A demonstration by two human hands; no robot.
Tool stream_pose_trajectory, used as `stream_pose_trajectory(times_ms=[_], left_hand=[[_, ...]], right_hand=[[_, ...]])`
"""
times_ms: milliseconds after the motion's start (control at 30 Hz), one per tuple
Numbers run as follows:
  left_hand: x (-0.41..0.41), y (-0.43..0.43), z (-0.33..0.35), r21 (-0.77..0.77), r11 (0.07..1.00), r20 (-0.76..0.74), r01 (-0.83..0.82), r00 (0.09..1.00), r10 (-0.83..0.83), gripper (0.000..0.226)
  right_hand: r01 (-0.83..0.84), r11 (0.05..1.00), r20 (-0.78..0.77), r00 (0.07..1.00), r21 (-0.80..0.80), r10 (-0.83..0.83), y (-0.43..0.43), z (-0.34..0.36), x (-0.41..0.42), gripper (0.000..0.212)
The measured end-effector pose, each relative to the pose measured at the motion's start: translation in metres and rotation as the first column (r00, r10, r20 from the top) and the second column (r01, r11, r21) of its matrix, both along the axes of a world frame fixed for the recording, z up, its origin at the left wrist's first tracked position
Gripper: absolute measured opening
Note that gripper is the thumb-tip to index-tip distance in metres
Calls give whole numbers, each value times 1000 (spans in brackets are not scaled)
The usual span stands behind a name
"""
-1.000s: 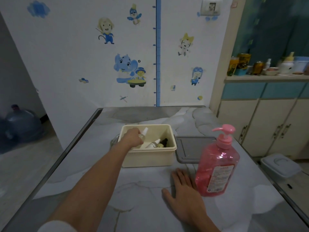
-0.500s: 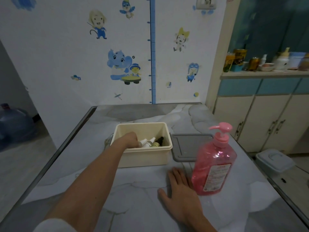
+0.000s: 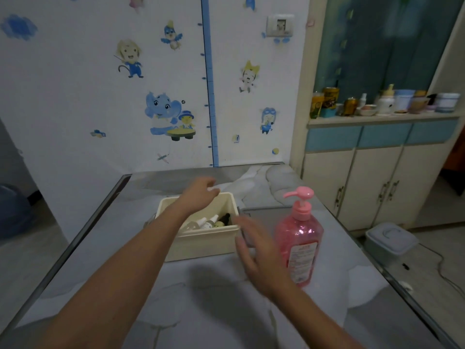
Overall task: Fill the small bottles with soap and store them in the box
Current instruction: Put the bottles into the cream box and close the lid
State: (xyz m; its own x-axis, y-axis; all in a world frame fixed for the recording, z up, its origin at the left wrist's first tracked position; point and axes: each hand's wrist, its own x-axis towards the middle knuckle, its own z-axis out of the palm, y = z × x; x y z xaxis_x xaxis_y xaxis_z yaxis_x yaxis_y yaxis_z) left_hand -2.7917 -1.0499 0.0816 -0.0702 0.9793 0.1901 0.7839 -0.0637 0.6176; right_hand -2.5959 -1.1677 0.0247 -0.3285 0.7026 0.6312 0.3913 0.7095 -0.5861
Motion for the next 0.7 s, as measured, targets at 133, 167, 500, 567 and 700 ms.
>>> stream_pose_trajectory(times_ms=[133, 167, 500, 567, 700], left_hand=[[38, 7, 28, 43, 997, 370, 61, 926, -73, 42], [47, 10, 32, 17, 998, 459, 65, 886, -66, 39], [126, 25, -12, -338, 918, 821, 209, 542, 178, 67], [136, 23, -30, -398, 901, 797, 171, 552, 247, 74], [147, 16, -59, -416, 895, 715, 164, 667, 210, 77]], right_hand=[[94, 978, -295, 955, 187, -36, 15, 104, 19, 30], [115, 984, -343, 937, 139, -61, 23, 124, 28, 30], [251, 715, -41, 930, -653, -365, 136, 81, 116, 36], [290, 647, 46, 929, -706, -367, 144, 48, 126, 37], [343, 550, 163, 923, -761, -350, 152, -6, 136, 49]])
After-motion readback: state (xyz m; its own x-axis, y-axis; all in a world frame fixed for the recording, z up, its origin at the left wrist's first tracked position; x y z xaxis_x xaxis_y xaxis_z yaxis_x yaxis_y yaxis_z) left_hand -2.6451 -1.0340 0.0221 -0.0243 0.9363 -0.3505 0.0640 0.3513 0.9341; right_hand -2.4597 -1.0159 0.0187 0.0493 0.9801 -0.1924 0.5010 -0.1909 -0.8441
